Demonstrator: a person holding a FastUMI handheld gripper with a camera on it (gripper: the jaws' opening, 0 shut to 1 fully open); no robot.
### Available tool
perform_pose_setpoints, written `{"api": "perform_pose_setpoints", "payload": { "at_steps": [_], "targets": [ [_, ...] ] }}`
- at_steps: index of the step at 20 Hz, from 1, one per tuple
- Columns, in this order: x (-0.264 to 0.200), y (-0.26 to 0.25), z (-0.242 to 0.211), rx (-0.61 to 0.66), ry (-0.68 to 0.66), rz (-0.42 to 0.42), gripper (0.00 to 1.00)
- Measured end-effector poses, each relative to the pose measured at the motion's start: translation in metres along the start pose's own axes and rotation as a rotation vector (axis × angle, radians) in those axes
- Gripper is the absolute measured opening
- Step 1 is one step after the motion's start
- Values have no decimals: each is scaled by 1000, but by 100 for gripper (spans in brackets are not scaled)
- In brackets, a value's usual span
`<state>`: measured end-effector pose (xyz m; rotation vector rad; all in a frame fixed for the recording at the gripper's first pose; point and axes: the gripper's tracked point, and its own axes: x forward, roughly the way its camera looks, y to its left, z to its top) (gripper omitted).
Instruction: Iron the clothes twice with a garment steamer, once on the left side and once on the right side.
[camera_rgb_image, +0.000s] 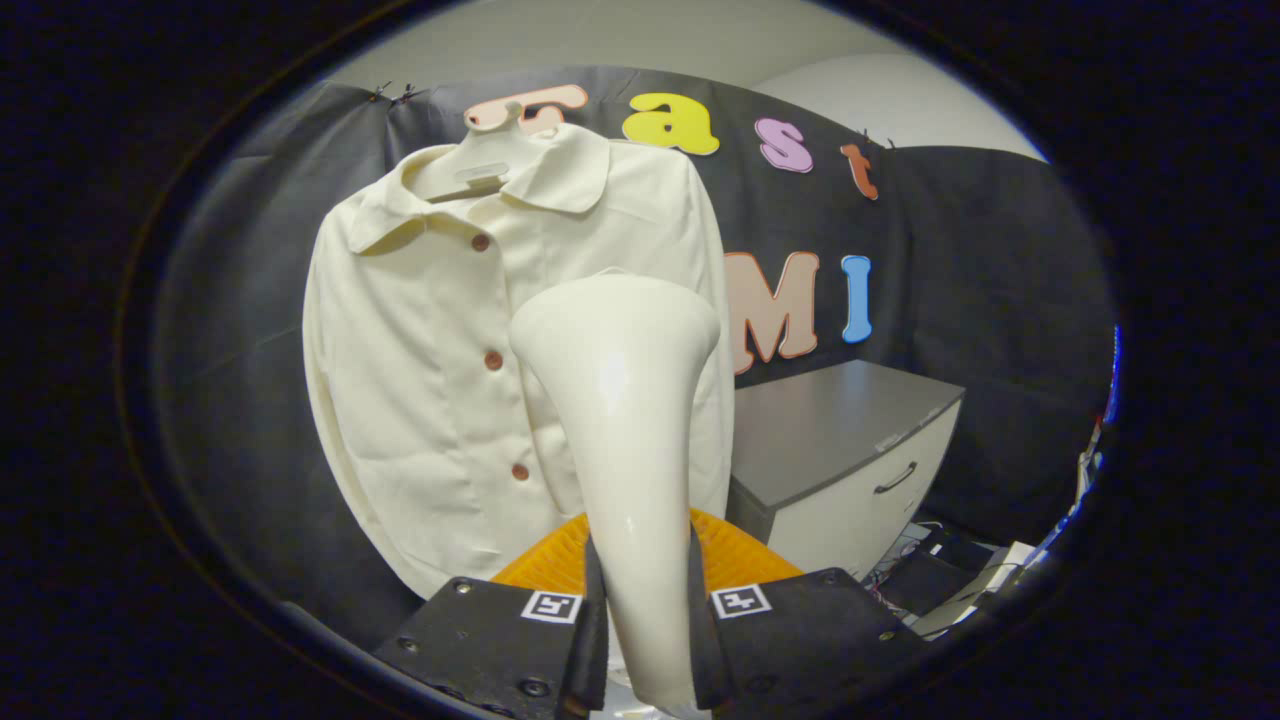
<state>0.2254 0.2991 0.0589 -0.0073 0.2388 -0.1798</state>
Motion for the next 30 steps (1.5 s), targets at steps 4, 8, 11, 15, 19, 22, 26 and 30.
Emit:
{"api": "perform_pose_setpoints", "payload": {
  "at_steps": [4, 8, 11, 15, 19, 22, 26, 30],
  "targets": [
    [25, -12, 47, -7, -35, 21, 33],
    [49, -8, 73, -35, -10, 79, 33],
    [59, -9, 77, -68, 10, 108, 33],
    [66, -20, 65, -68, 9, 103, 33],
    [69, -31, 32, -79, 11, 87, 33],
    [72, -41, 5, -73, 32, 61, 33],
    [80, -44, -29, -64, 57, 61, 33],
    [82, -44, -61, -65, 91, 58, 33]
  ]
}}
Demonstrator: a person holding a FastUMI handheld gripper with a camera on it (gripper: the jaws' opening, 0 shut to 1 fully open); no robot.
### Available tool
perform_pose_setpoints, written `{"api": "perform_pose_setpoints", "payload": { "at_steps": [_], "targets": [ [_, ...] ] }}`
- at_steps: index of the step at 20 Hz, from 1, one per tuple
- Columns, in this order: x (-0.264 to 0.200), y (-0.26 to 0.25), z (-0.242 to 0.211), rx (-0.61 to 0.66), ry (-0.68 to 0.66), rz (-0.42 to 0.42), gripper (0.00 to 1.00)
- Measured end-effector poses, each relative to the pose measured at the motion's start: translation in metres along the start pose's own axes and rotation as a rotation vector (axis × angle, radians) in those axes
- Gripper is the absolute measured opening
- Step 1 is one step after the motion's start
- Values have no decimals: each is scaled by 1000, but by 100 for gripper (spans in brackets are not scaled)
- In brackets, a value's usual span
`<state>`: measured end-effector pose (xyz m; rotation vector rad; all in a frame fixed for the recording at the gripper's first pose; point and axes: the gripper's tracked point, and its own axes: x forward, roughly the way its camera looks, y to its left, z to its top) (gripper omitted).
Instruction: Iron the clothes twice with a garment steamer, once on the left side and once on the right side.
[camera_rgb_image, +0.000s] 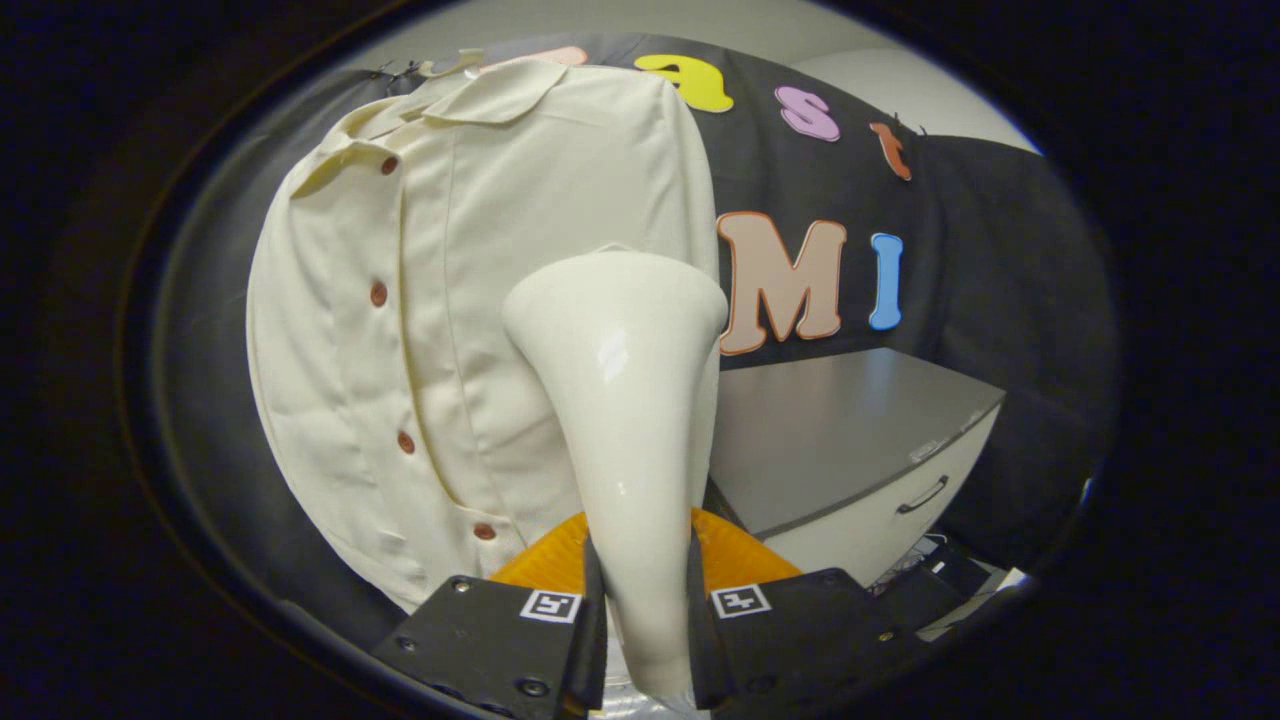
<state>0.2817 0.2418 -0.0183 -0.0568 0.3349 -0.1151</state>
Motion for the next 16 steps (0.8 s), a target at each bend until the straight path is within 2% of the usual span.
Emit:
{"api": "perform_pose_setpoints", "payload": {
  "at_steps": [5, 16],
  "targets": [
    [4, 3, -41, -6, 31, -7, 33],
    [5, 10, -140, -25, 189, -16, 33]
  ]
}}
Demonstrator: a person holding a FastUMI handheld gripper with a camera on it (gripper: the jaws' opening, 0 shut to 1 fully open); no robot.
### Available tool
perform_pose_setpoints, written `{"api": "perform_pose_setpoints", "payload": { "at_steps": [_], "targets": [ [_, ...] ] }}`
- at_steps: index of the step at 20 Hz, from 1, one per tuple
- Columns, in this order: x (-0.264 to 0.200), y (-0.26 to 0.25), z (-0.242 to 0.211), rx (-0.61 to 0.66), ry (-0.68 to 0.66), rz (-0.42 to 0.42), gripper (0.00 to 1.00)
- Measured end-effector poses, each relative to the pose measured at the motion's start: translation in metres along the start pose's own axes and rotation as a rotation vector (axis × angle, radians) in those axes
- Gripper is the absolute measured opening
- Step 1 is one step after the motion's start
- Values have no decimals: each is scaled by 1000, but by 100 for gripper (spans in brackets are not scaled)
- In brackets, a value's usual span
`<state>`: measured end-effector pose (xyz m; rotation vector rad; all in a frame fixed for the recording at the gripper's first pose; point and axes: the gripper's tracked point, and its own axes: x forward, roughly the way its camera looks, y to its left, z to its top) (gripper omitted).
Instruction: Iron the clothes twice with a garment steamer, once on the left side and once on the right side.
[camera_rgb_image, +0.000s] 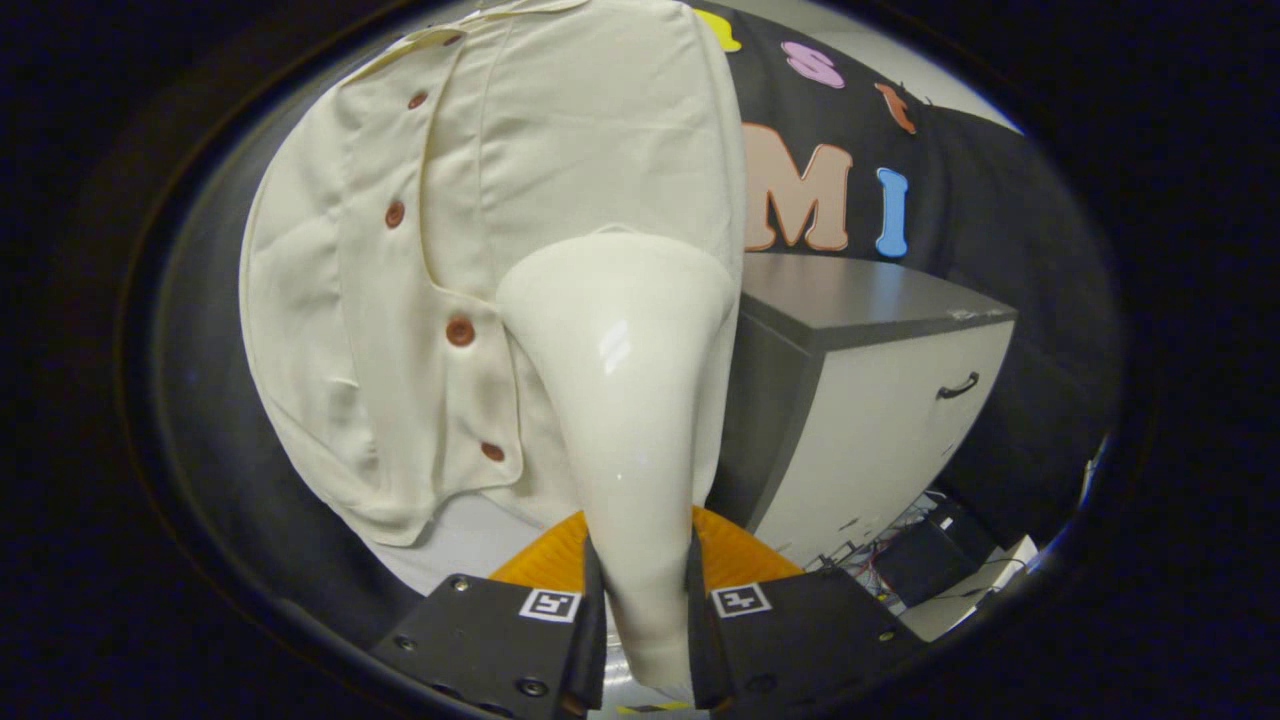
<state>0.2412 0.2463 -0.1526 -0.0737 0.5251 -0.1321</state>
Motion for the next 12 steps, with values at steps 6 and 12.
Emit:
{"api": "perform_pose_setpoints", "payload": {
  "at_steps": [6, 12],
  "targets": [
    [5, -3, -38, 4, 69, -11, 33],
    [15, -7, -73, 9, 125, -15, 33]
  ]
}}
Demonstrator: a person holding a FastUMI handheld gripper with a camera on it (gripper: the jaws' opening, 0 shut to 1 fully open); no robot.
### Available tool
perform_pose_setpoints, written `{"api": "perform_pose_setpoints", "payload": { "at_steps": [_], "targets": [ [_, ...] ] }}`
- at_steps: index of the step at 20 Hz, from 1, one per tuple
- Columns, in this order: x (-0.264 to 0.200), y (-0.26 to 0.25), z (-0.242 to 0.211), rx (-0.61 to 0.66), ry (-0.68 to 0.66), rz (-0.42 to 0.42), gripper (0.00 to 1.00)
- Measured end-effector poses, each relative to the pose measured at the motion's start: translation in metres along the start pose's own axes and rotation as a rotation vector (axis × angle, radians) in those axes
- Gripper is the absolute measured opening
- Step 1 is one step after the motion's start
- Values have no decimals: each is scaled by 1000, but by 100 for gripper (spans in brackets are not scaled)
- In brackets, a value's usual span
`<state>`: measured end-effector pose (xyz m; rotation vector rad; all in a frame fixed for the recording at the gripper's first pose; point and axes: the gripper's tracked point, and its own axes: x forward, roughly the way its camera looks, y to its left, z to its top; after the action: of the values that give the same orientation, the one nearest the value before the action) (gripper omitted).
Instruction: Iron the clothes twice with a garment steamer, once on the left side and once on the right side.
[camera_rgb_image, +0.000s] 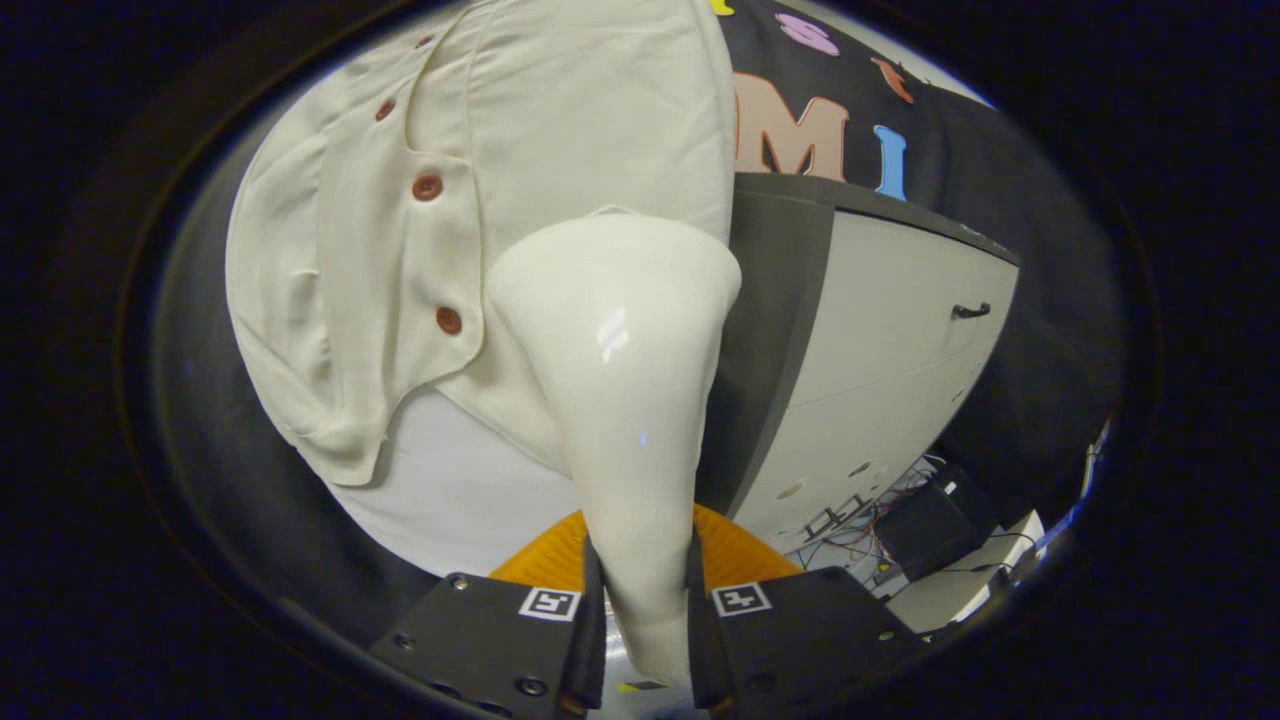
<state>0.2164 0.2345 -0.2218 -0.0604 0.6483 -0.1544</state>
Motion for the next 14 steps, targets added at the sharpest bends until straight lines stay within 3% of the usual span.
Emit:
{"api": "perform_pose_setpoints", "payload": {
  "at_steps": [14],
  "targets": [
    [17, -4, -74, 35, 120, 14, 34]
  ]
}}
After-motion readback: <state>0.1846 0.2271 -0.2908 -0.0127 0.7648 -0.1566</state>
